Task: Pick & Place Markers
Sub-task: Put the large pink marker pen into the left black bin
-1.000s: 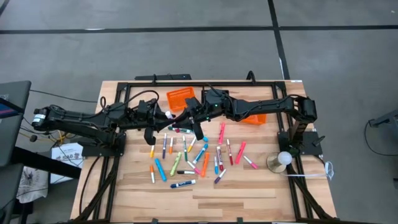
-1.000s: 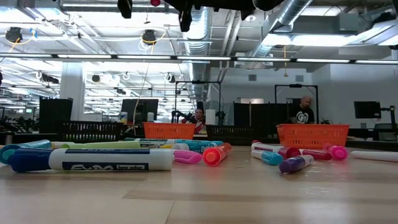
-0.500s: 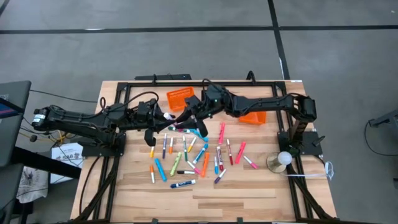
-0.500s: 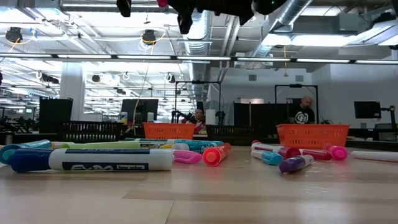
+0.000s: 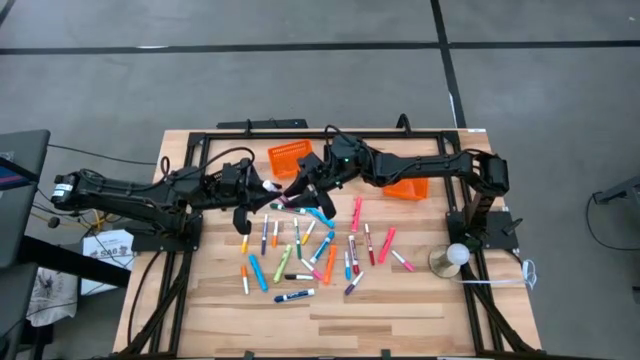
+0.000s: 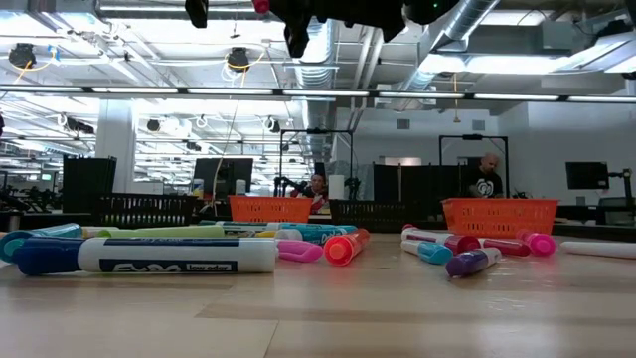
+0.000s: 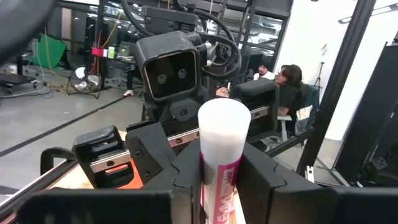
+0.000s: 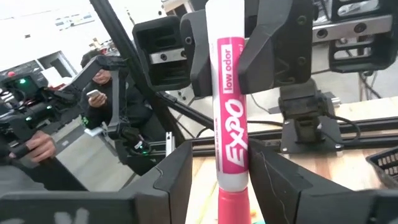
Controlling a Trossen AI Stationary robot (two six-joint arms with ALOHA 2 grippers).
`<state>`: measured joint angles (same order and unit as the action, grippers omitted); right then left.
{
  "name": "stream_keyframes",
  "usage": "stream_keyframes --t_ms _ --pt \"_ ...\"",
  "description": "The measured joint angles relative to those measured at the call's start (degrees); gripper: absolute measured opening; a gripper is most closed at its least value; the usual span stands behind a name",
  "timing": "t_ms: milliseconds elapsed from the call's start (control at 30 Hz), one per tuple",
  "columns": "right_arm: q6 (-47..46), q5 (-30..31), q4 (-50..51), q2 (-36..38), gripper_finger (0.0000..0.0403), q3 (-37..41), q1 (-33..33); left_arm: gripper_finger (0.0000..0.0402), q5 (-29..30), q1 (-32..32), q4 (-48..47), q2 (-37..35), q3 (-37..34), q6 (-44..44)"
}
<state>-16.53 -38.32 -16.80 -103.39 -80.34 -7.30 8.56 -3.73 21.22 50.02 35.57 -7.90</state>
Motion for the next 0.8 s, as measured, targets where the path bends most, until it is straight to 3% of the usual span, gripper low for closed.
stream_keyframes --t_ms 467,800 --pt "-0.2 -6.3 7.2 3.0 0.0166 0.1 -4.9 0.0069 1.9 0.2 -2.2 -0.9 0.0 0.3" --pt "1.9 -5.7 9.1 3.9 0.0155 0.1 -5.1 0.0069 5.7 0.2 -5.8 -4.5 0.0 3.0"
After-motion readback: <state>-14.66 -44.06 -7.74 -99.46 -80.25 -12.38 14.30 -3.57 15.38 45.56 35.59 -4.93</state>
